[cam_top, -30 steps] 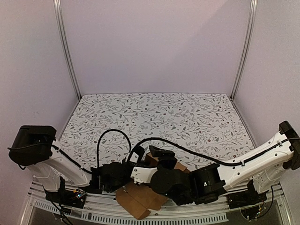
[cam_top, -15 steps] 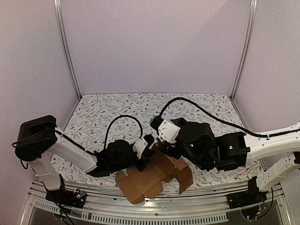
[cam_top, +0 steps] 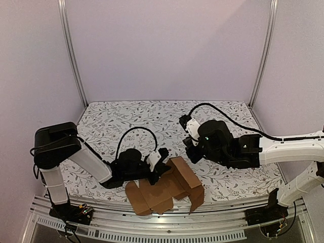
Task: Fold the paper box
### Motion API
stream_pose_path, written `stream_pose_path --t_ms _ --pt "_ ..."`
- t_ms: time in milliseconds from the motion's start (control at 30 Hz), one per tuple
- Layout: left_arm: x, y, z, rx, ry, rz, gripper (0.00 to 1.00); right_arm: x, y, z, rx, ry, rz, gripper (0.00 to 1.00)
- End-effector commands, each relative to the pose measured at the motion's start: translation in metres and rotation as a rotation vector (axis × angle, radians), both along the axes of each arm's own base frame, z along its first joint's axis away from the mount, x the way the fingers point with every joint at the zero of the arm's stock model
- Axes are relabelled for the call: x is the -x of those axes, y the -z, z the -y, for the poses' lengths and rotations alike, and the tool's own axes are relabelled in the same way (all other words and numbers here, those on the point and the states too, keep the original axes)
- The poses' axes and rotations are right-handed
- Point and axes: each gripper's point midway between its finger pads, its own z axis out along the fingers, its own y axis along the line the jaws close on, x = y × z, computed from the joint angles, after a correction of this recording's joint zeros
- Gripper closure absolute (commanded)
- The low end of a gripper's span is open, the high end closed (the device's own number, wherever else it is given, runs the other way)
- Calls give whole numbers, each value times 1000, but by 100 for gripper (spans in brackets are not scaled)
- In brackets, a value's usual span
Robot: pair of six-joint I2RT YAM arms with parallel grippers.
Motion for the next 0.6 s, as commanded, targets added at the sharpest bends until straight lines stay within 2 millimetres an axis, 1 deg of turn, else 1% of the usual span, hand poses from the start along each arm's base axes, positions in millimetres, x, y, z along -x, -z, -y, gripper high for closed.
stream_pose_path --t_ms 0,133,333,467,567 --pt "-2 4 1 45 10 -13 100 1 13 -15 -124 -13 -118 100" --pt "-1 11 1 46 7 -30 100 -3 26 -24 -161 -2 -163 100" --pt "1 21 0 35 12 -51 100 -1 44 -39 -216 -20 -226 100" --pt "2 25 -2 39 9 -63 100 0 68 -45 -219 -15 -275 100" --pt "3 28 -3 36 7 -69 99 3 93 -51 -223 -15 -330 100"
